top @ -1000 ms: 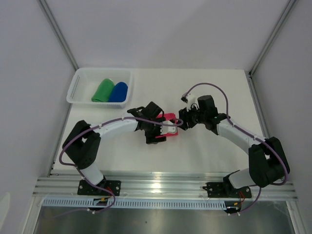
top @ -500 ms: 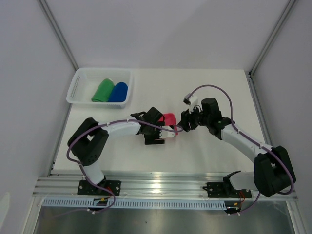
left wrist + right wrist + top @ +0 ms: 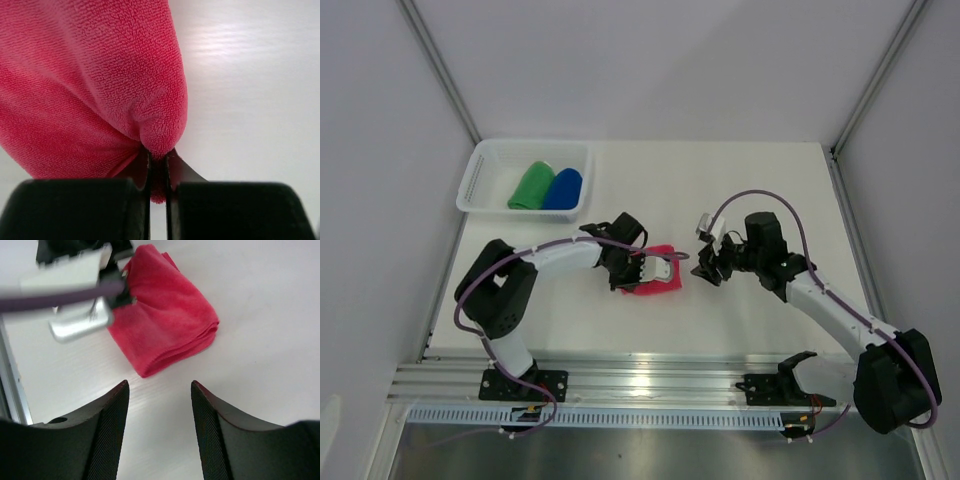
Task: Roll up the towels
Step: Roll the towel
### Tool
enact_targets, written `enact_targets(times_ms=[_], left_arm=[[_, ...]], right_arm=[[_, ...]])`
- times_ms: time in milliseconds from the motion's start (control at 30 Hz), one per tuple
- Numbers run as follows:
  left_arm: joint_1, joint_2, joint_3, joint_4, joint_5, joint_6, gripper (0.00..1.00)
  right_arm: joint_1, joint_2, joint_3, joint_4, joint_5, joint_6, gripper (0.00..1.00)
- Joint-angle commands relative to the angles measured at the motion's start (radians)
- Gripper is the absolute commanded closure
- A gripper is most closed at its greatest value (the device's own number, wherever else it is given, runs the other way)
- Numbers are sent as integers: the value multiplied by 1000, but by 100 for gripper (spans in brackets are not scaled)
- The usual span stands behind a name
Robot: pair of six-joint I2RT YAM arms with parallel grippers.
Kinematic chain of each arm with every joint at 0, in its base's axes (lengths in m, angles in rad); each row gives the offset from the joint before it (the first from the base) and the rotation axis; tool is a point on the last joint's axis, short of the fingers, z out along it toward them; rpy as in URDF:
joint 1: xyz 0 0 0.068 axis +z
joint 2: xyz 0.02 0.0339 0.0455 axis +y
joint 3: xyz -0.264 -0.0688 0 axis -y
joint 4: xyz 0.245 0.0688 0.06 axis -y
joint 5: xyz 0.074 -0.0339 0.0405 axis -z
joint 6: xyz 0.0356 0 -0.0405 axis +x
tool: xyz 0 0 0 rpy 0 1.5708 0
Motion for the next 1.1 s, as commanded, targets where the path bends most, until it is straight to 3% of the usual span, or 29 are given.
enact_targets(times_ms=[0,100,233,333,467,800,833,933,967,1033,1067], left_arm=[[66,-50,59,-316,312,103,99],[113,-23,115,-473,416,176,99],[147,2,139,-552,493,235,99],[149,42,181,-634,531,262,99],[150,67,196,-661,550,271,99],[181,94,208,-672,570,257,97],[193,96,207,-680,576,256,97],[218,108,214,-686,594,242,92],[222,106,208,-684,599,236,80],[233,96,195,-669,610,213,59],[236,93,195,-666,616,211,55]], right_arm=[[-2,-53,-9,-107,-126,-265,44],[10,-79,-32,-127,-162,-343,42],[163,-61,-63,-63,-113,-357,39],[269,1,-73,17,-47,-330,38],[303,73,-101,225,-29,-251,37],[334,222,-32,140,-42,-253,39],[335,222,-34,134,-42,-247,41],[331,214,-27,100,-47,-153,65],[328,217,-23,91,-59,-107,80],[329,228,-21,95,-97,-64,90],[328,237,-20,97,-110,-43,95]])
